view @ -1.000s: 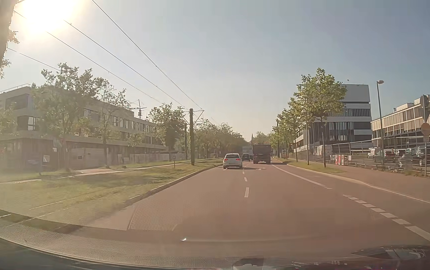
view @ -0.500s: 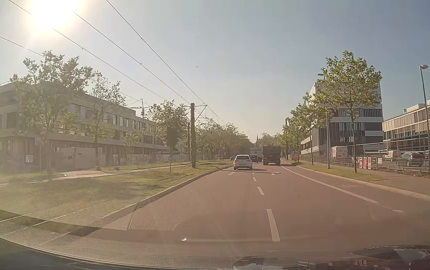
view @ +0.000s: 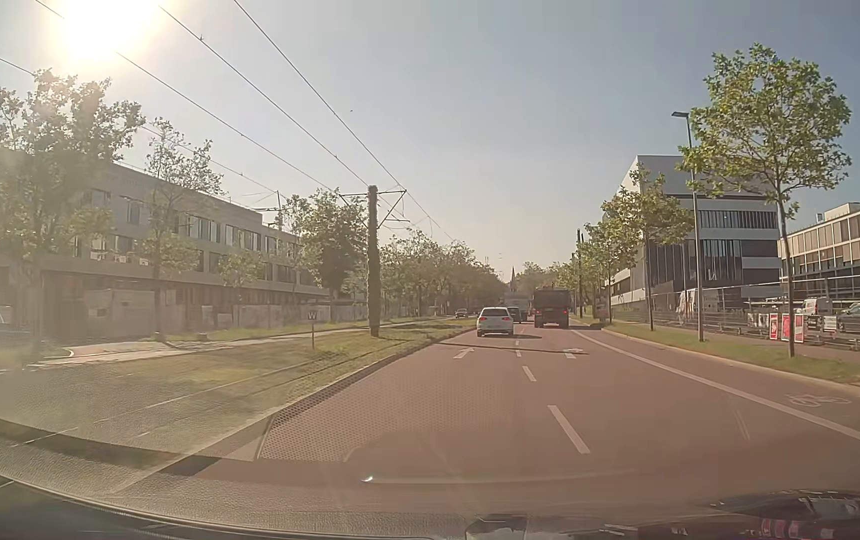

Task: Follow the waypoints while adhering to traffic rules and regulations

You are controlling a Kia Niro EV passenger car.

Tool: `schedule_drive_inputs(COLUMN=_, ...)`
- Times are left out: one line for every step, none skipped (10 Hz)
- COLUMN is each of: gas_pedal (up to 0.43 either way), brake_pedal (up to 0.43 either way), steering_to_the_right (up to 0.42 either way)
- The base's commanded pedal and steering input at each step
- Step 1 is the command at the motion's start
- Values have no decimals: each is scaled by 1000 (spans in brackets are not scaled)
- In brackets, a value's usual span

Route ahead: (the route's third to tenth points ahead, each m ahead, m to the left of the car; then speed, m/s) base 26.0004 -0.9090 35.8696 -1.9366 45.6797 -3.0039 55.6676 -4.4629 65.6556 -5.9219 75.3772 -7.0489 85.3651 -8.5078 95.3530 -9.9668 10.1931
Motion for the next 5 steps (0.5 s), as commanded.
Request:
schedule_drive_inputs(gas_pedal=150, brake_pedal=0, steering_to_the_right=8)
schedule_drive_inputs(gas_pedal=150, brake_pedal=0, steering_to_the_right=10)
schedule_drive_inputs(gas_pedal=150, brake_pedal=0, steering_to_the_right=10)
schedule_drive_inputs(gas_pedal=150, brake_pedal=0, steering_to_the_right=12)
schedule_drive_inputs(gas_pedal=150, brake_pedal=0, steering_to_the_right=14)
